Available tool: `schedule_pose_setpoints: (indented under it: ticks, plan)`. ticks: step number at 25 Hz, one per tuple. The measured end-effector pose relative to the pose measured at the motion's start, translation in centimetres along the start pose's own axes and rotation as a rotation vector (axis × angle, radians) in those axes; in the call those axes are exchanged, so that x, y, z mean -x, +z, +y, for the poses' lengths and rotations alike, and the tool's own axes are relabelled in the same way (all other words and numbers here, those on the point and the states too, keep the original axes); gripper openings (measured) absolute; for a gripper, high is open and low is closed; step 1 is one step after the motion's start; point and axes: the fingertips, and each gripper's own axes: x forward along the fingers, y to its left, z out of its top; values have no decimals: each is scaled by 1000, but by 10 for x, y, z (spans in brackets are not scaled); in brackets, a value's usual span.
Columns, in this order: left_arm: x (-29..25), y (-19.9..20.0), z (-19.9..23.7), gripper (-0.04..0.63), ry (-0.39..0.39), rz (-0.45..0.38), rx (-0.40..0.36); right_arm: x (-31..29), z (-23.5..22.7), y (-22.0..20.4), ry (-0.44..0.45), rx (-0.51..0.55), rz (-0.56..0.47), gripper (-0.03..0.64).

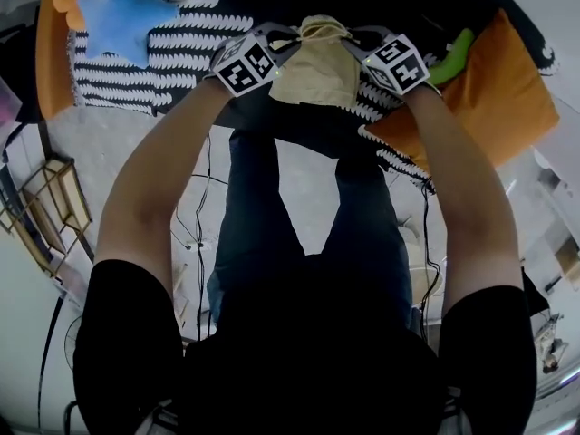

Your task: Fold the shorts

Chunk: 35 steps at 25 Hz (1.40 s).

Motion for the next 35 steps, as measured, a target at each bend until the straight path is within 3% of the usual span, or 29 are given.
schedule_pose_setpoints:
  ticks: [8, 20, 25, 35]
  plan:
    - [0, -20, -45, 44, -4, 32, -103, -2, 33, -30, 34, 20, 33, 72]
    - [-17, -64, -122, 43, -87, 129, -250, -16, 95, -92, 84, 137, 161, 71]
    - [-31, -87, -142, 44, -114, 178, -270, -28, 109, -117, 93, 183, 204, 71]
    - [-56, -114, -156, 44, -59, 325, -321, -48, 123, -150, 37, 404, 338, 69]
